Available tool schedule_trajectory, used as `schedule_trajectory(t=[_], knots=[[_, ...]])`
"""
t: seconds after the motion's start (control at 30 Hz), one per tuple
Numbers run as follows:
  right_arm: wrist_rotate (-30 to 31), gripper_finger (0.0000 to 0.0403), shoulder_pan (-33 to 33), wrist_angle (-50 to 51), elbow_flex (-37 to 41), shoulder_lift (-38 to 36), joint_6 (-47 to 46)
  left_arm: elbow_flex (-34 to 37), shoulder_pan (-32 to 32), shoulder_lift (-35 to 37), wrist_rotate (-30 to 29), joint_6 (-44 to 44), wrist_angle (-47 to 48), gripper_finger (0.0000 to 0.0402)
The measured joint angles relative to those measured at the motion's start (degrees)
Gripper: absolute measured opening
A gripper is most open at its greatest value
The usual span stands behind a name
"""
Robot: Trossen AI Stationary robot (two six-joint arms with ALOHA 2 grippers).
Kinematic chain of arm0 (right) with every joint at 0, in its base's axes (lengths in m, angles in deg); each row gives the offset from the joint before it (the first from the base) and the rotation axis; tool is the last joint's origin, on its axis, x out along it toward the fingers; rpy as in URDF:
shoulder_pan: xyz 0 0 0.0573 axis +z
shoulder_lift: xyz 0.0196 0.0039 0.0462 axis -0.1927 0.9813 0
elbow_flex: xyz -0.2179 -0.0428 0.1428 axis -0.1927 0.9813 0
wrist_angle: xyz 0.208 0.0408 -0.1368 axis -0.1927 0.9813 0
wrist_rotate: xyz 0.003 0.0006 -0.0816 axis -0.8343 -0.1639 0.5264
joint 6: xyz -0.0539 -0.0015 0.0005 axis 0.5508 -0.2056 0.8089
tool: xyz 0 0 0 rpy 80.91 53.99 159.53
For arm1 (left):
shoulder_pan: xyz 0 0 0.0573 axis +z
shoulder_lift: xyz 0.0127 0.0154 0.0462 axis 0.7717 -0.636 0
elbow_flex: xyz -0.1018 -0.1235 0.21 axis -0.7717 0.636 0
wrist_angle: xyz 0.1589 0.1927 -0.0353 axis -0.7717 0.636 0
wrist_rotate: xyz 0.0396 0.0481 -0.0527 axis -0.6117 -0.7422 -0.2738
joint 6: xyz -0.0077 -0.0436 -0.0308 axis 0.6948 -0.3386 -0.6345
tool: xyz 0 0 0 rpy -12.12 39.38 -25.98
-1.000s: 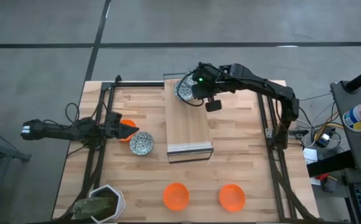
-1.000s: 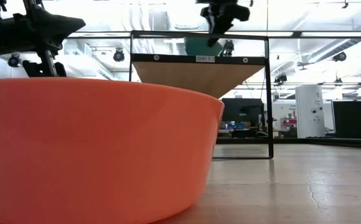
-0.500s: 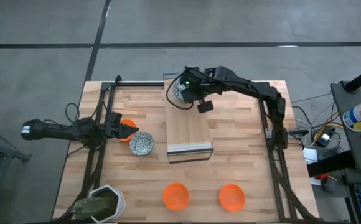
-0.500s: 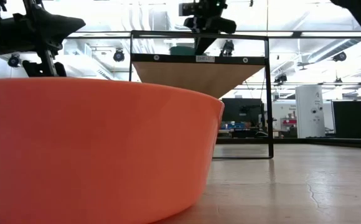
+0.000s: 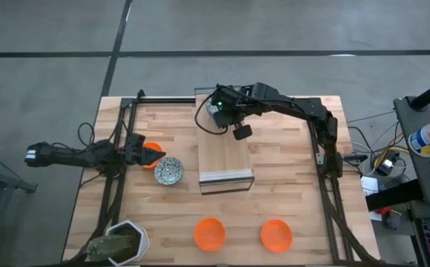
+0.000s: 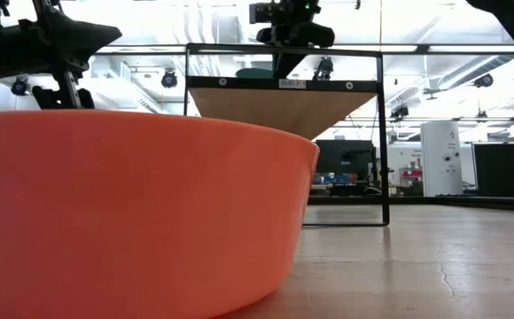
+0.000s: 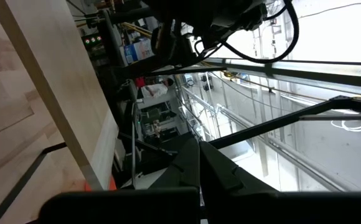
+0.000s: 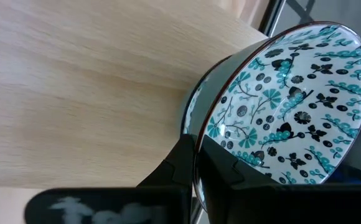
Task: Pick & Place Mini bowls
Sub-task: Stack the right blue bowl on top of the blue bowl on the shelf
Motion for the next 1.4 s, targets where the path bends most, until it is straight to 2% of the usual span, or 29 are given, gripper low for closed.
schedule_trajectory(t=[0.43, 1.4], knots=[[0.2, 0.0011, 0.0, -1.0, 3.1, 0.0, 0.1, 0.0, 0.0, 0.0, 0.0, -0.1, 0.0, 0.0000], [1.5, 0.0013, -1.0, -3.5, 3.6, 0.0, 0.1, 0.0, 0.0, 0.0, 0.0, -1.6, 0.0, 0.0000]])
